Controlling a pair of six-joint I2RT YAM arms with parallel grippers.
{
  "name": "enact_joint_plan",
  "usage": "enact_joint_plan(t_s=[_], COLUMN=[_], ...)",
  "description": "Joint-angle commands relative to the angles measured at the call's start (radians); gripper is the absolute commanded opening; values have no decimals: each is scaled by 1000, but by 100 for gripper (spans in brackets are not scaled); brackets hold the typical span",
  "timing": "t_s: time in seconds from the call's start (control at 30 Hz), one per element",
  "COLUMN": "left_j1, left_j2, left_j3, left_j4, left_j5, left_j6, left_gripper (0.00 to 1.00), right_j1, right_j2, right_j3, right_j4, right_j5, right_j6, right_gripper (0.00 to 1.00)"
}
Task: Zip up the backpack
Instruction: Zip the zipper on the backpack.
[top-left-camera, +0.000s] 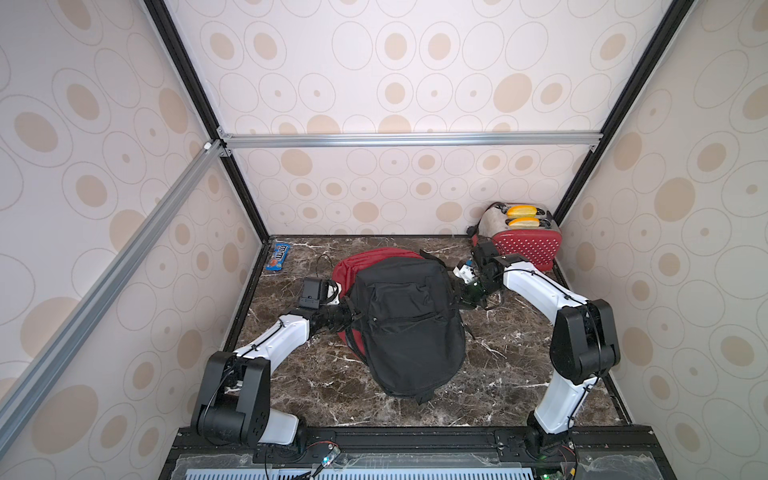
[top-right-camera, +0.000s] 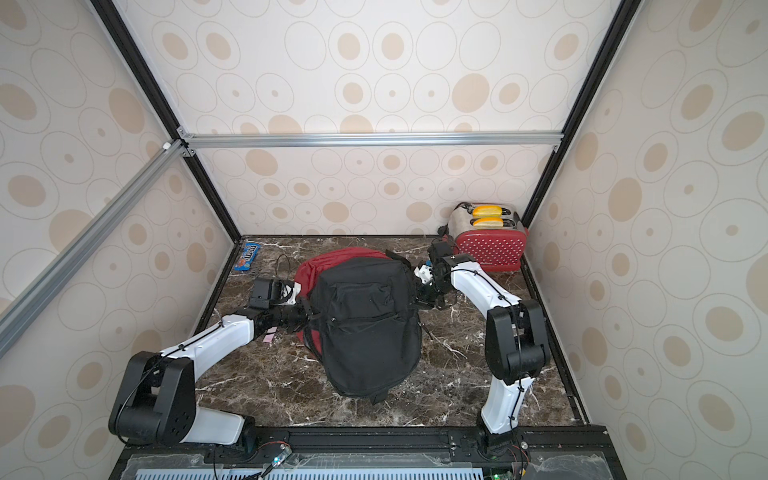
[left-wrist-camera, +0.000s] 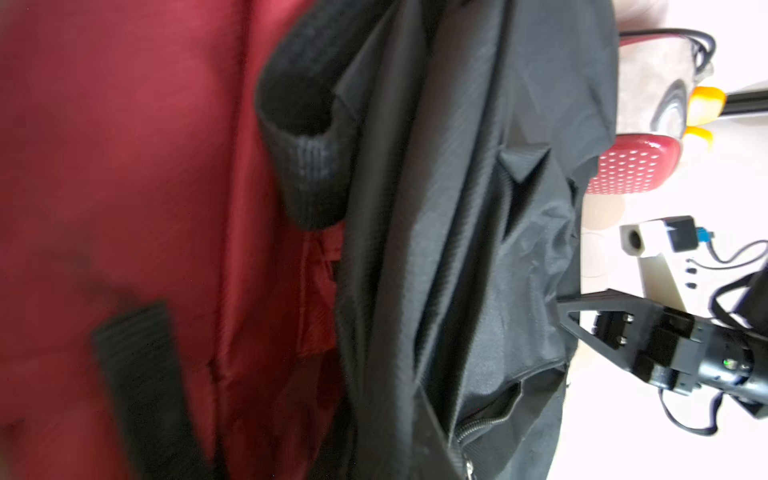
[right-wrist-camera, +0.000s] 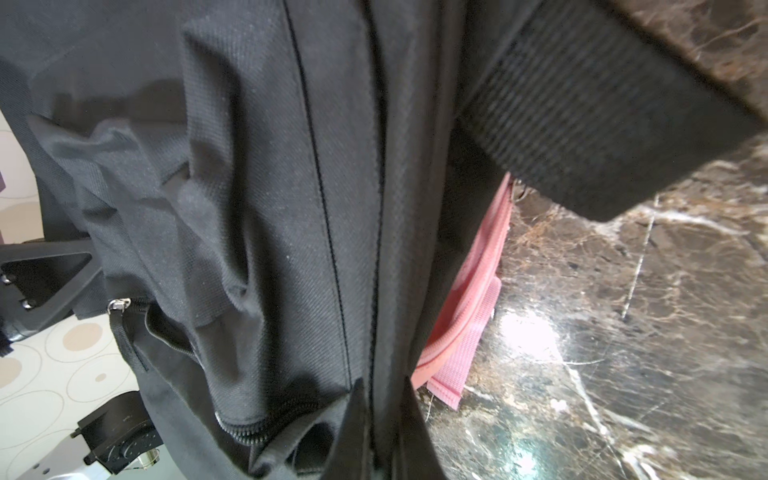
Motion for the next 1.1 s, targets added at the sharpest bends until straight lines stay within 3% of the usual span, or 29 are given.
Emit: enact_joint_plan(t_s=[0.0,0.03,0.27,0.37,0.43,0.6,0.77,0.93,1.07], left_j1=[-31,-31,-31,-31,-31,-30,-31,-31,-32], left_j2=[8,3,-57,-78,-94,-112,-109,-103,-94], left_j3=[7,11,19,12,11,12,18,51,71], left_j4=[118,120,38,-3,-32,-85,-104,-148,-171], left_j5=[112,119,71,32,3,-53,-83,-101,-106], left_j6=[-45,-48,-4,14,25,50,50,63,69], left_gripper=[6,0,0,0,0,0,0,0,0], right_j1=[8,8,5,5,5,22,185,408,500], right_j2=[26,27,51,51,37,-15,-41,42,114], right_j3=[1,7,105,191,251,410,540,656,707], right_j4=[62,59,-36,-141,-207,-334,-376,-396,-405], right_j5=[-71,-72,-8,111,217,464,569,500,441], right_j6=[29,30,-4,-50,-77,-111,-177,-227,-238], right_gripper=[0,0,1,31,44,57,54,30,25])
